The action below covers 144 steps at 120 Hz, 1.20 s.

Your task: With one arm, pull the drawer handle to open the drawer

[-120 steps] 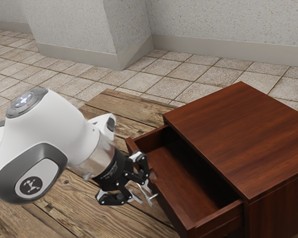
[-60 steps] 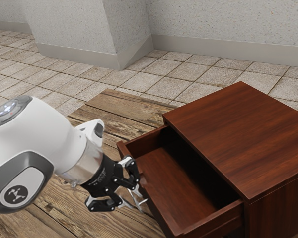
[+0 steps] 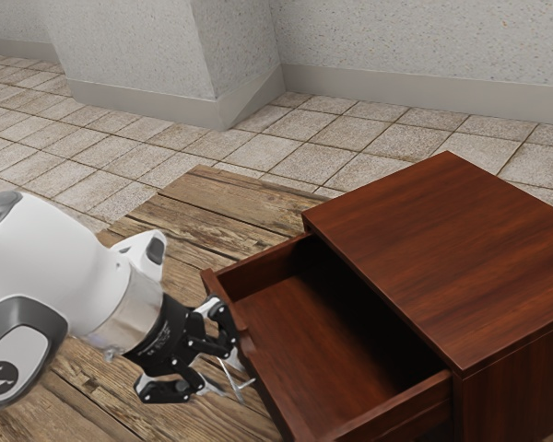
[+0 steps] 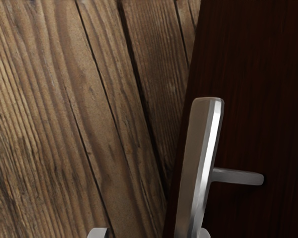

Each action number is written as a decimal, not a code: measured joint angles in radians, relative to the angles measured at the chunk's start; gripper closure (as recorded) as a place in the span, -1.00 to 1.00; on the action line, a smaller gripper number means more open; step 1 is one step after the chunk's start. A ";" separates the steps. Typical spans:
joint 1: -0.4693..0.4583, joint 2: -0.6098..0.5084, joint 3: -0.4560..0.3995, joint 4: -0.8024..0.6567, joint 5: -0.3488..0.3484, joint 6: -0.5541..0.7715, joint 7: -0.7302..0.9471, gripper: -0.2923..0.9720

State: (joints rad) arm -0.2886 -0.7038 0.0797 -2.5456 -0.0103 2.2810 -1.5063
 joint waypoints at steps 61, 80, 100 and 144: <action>0.002 -0.079 0.009 -0.060 0.000 -0.009 0.000 0.27; 0.002 -0.102 0.010 -0.080 0.000 -0.011 0.000 0.25; 0.000 -0.118 0.014 -0.086 0.011 -0.013 0.000 0.23; -0.006 -0.135 0.016 -0.076 0.073 -0.020 0.000 0.17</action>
State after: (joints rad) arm -0.2944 -0.8386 0.0958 -2.6214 0.0630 2.2608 -1.5060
